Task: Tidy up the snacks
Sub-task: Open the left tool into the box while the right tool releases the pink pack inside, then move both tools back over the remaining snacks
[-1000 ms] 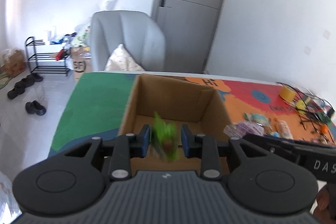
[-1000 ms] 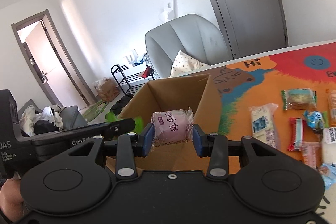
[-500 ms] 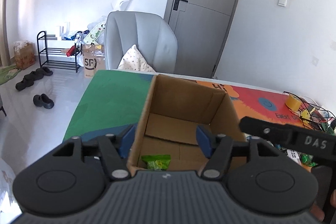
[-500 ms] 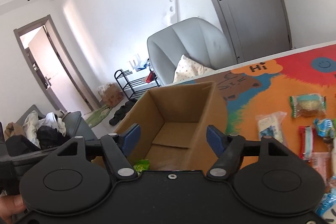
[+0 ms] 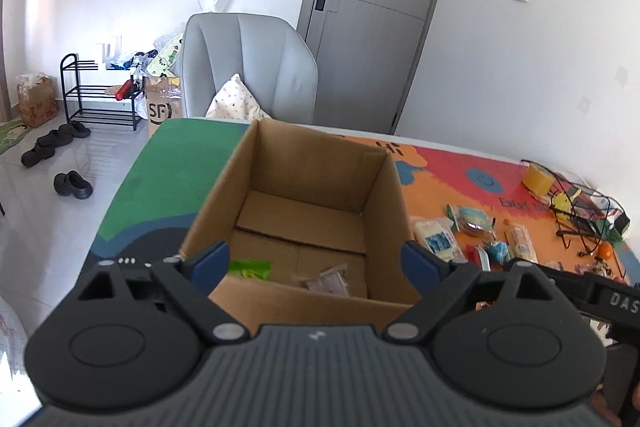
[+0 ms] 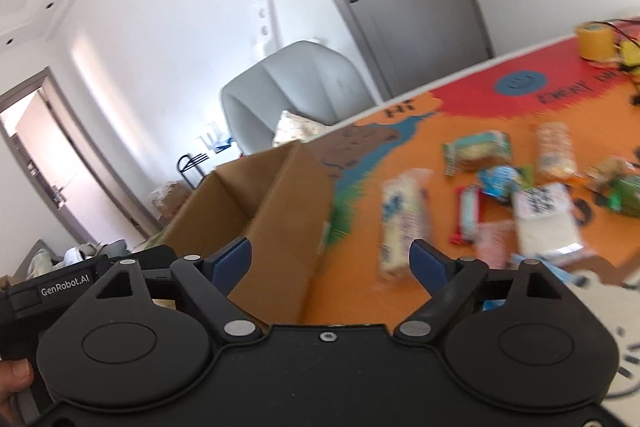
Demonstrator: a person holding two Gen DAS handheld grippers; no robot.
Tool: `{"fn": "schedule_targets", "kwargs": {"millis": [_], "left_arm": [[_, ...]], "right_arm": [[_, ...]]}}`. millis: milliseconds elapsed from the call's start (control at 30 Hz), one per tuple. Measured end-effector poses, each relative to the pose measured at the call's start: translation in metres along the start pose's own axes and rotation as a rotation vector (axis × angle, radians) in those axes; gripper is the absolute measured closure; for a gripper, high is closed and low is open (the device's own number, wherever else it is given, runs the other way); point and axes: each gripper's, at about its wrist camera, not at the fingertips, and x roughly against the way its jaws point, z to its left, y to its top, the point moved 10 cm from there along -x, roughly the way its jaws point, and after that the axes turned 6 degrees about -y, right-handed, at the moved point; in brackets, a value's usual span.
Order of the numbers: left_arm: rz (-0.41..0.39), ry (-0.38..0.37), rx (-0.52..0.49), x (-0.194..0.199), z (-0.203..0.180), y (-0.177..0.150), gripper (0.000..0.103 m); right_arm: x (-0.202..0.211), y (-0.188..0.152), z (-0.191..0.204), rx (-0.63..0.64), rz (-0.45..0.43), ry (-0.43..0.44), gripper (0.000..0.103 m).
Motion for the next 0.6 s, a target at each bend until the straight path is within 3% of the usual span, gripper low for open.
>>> {"fn": "schedule_targets", "kwargs": {"millis": [133, 267, 433, 600], "left_arm": [[0.018, -0.037, 0.004, -0.002, -0.016, -0.007, 0.011], [-0.003, -0.055, -0.046, 0.003, -0.036, -0.011, 0.0], [0.0, -0.101, -0.069, 0.008, -0.056, -0.017, 0.0], [0.005, -0.142, -0.094, 0.01, -0.074, -0.023, 0.0]], "right_arm": [[0.016, -0.003, -0.02, -0.012, -0.011, -0.036, 0.013], [0.033, -0.003, -0.034, -0.017, -0.03, -0.06, 0.008], [0.049, -0.002, -0.047, -0.024, -0.045, -0.08, 0.0], [0.062, -0.002, -0.057, -0.018, -0.064, -0.086, 0.0]]}}
